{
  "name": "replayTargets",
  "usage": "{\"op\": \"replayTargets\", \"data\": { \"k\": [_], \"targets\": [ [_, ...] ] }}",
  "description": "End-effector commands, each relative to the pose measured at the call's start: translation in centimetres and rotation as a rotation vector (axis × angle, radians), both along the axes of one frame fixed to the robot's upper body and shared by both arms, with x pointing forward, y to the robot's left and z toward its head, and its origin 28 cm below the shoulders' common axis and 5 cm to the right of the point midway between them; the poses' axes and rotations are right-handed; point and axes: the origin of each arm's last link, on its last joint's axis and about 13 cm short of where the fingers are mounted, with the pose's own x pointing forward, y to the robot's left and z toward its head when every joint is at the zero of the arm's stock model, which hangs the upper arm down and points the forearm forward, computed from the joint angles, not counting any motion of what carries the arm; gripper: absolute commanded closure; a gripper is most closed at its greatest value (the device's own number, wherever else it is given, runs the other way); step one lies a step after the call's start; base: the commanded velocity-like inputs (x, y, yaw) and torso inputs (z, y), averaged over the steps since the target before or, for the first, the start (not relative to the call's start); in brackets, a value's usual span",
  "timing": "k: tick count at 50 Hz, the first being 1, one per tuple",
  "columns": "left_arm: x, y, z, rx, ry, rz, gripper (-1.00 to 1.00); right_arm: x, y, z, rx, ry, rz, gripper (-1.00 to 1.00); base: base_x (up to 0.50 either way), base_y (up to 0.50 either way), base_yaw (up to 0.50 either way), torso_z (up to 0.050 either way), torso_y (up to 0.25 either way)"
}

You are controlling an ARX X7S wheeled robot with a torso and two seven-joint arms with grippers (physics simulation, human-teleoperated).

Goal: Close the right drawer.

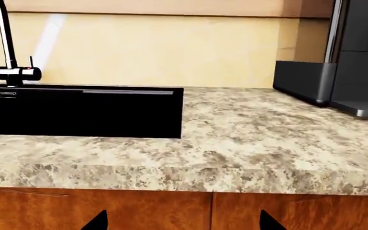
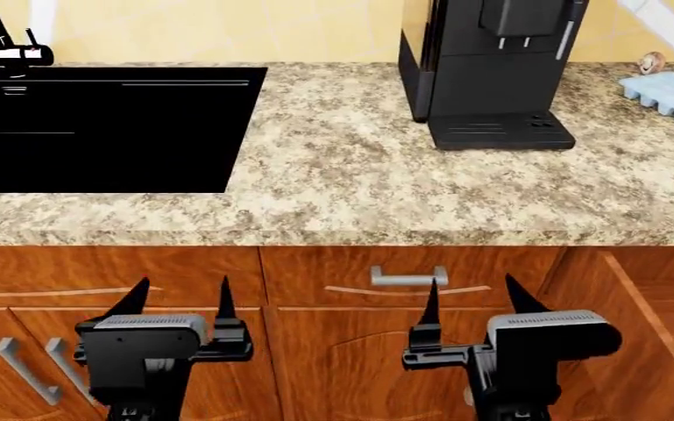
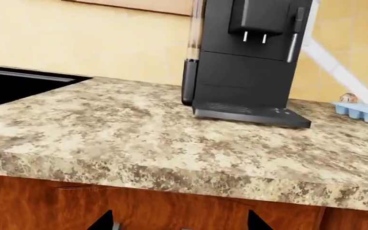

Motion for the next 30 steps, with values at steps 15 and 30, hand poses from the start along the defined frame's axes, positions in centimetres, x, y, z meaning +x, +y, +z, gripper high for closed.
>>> {"op": "replayTargets", "data": {
  "k": [15,30],
  "targets": [
    [-1.6,4.0,11.8,0.063,-0.127,-0.016,-1.00,-5.5,-1.1,13.1,-0.179,-0.038,-0.020,-1.00,0.00,0.00,0.00,0.000,0.000],
    [-1.7,5.2,14.3,0.102,-0.134,0.000,-1.00,-7.2,-1.7,17.1,-0.222,-0.038,-0.044,-1.00,0.00,0.00,0.00,0.000,0.000]
  ]
}}
